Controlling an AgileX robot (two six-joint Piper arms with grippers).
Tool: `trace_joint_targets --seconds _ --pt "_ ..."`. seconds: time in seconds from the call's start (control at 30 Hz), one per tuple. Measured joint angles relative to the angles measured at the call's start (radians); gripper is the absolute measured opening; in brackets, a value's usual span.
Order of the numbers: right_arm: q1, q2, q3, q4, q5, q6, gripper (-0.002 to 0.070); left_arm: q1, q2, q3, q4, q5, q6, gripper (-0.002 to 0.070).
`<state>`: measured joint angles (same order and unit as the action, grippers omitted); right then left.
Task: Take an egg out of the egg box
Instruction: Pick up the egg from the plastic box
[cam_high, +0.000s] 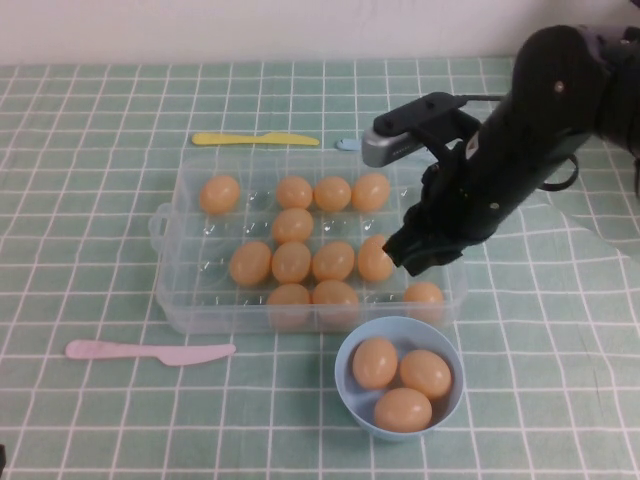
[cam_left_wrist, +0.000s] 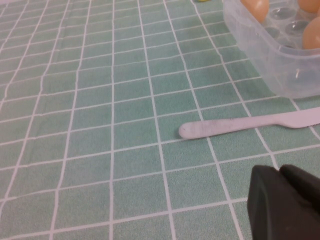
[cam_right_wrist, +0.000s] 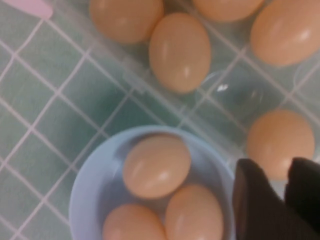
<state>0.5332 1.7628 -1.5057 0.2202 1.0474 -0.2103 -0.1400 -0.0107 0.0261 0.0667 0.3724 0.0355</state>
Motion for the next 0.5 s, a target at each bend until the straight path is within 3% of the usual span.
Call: trace_joint_targets --seconds 0.17,0.27,0.5 --pt "0.000 0.116 -0.138 -0.004 0.025 -0.008 0.0329 0.000 0.000 0.000 0.000 0.000 0.000 -0.0003" --pt "0.000 0.174 -0.200 -0.012 0.039 -0.130 0.0461 0.000 0.000 0.000 0.000 0.000 0.000 -0.0003" --pt "0.000 0.249 -0.226 -0.035 0.030 -0.462 0.0527 0.000 0.000 0.000 0.000 0.000 0.000 -0.0003"
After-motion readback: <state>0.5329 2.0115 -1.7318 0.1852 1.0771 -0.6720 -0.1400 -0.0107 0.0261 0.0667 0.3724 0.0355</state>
